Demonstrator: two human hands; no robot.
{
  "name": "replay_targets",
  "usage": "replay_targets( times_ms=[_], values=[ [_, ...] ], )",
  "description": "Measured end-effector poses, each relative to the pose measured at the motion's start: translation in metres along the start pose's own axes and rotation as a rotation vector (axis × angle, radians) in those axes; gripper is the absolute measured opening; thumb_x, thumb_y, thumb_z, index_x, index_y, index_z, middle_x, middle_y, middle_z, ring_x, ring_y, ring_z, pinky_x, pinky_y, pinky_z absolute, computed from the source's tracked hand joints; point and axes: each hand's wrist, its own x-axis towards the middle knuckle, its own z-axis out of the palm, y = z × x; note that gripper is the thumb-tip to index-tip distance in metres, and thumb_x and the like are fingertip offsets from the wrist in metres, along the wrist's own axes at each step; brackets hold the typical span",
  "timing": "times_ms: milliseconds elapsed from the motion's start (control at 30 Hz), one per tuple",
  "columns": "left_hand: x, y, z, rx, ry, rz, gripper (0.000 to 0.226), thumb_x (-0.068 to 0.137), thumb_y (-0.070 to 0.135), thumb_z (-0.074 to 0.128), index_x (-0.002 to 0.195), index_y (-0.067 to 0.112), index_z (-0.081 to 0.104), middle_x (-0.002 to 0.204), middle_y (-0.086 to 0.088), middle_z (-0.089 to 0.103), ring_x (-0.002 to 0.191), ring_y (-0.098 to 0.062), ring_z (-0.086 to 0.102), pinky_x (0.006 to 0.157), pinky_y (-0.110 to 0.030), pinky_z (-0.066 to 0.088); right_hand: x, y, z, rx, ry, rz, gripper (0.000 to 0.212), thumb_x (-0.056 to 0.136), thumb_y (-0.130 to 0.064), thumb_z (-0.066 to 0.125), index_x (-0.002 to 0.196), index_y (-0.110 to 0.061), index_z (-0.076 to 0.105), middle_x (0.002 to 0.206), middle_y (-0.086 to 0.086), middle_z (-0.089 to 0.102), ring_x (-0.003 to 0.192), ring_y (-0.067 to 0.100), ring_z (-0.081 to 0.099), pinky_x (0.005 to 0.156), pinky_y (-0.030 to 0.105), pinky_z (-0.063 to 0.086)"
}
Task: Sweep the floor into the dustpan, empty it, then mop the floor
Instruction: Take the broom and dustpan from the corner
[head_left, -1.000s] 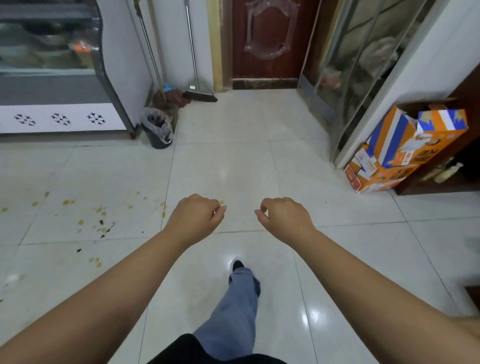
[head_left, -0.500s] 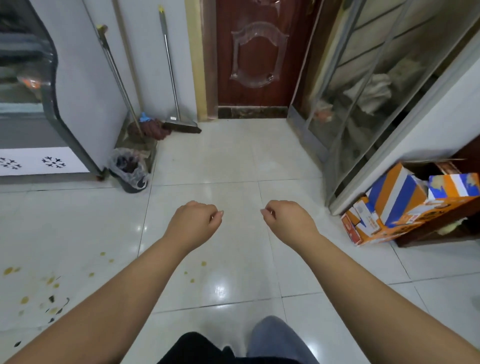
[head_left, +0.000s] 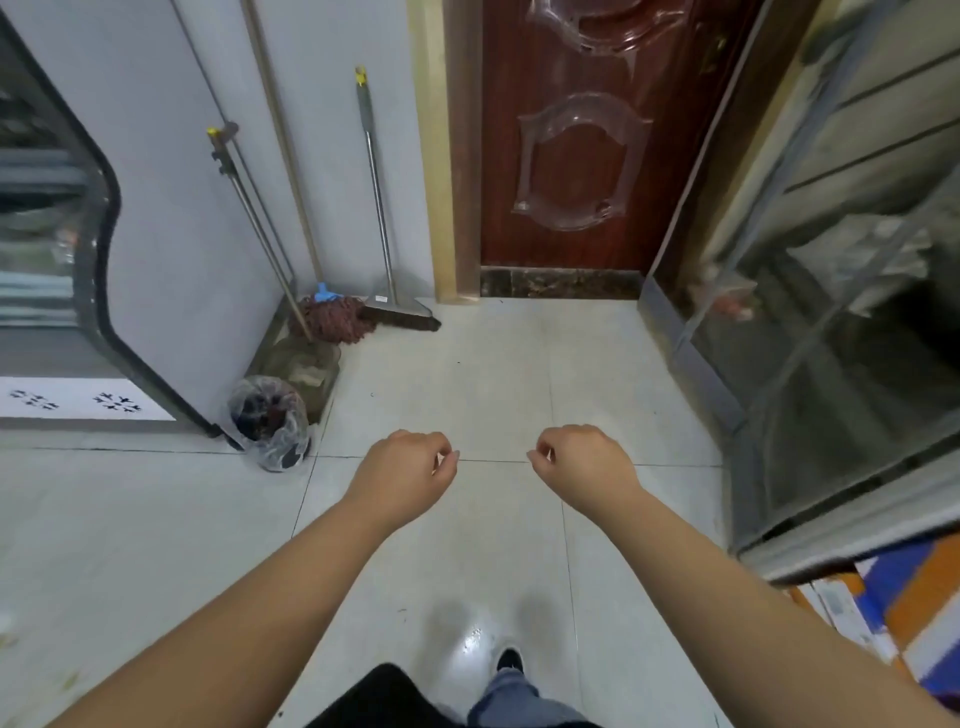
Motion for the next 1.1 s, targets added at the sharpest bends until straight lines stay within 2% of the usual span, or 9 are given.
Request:
replay_targets(
  times_ms=[233, 467, 700, 833, 933, 1100],
  values=[
    [0.136, -0.025, -0.020, 0.024, 0.013, -0.065, 0.031, 0.097, 0.032, 0.040, 0.107, 0.014, 0.063, 0.096, -0.003, 0.068, 0.099, -0.024, 0.053, 0.071, -0.029, 0.033, 0.149, 0.014, -0.019, -0.096, -0.035, -0.136, 0.029, 0.095, -0.030, 0.041, 0.102, -0.014, 0.064, 0.100, 0.005, 0.065, 0.098, 0.024, 0.054, 0.072, 0.028, 0.038],
    [0.287, -0.068, -0.028, 0.021, 0.018, -0.080, 0.032, 0.097, 0.032, 0.040, 0.109, 0.013, 0.063, 0.099, -0.006, 0.068, 0.100, -0.026, 0.053, 0.079, -0.031, 0.040, 0.318, 0.016, -0.039, -0.146, -0.043, -0.222, 0.030, 0.096, -0.031, 0.041, 0.107, -0.015, 0.063, 0.106, 0.005, 0.064, 0.100, 0.024, 0.055, 0.076, 0.030, 0.044],
    [0.434, -0.107, -0.055, 0.005, 0.004, -0.091, 0.033, 0.097, 0.033, 0.040, 0.109, 0.014, 0.064, 0.099, -0.006, 0.068, 0.096, -0.025, 0.056, 0.080, -0.033, 0.044, 0.474, 0.003, -0.068, -0.181, -0.100, -0.213, 0.030, 0.096, -0.033, 0.040, 0.107, -0.018, 0.063, 0.106, 0.004, 0.064, 0.099, 0.023, 0.054, 0.078, 0.032, 0.045],
    [0.506, -0.122, -0.064, -0.005, 0.023, -0.130, 0.032, 0.096, 0.031, 0.042, 0.107, 0.012, 0.065, 0.098, -0.008, 0.069, 0.094, -0.026, 0.058, 0.077, -0.033, 0.044, 0.543, 0.012, -0.084, -0.130, -0.104, -0.218, 0.028, 0.096, -0.032, 0.040, 0.104, -0.017, 0.063, 0.100, 0.003, 0.063, 0.094, 0.021, 0.054, 0.074, 0.031, 0.044],
    [0.555, -0.132, -0.064, -0.011, 0.016, -0.150, 0.032, 0.096, 0.031, 0.042, 0.105, 0.011, 0.066, 0.096, -0.008, 0.069, 0.091, -0.025, 0.059, 0.076, -0.033, 0.046, 0.604, 0.020, -0.089, -0.135, -0.138, -0.218, 0.029, 0.096, -0.033, 0.038, 0.105, -0.017, 0.061, 0.103, 0.003, 0.062, 0.097, 0.021, 0.053, 0.073, 0.030, 0.039],
    [0.640, -0.153, -0.061, -0.059, 0.032, -0.304, 0.030, 0.096, 0.028, 0.042, 0.105, 0.010, 0.064, 0.098, -0.010, 0.067, 0.095, -0.026, 0.057, 0.078, -0.034, 0.047, 0.711, 0.030, -0.088, -0.096, -0.141, -0.324, 0.029, 0.096, -0.036, 0.042, 0.101, -0.017, 0.064, 0.102, 0.004, 0.064, 0.100, 0.023, 0.055, 0.071, 0.028, 0.038]
  ],
)
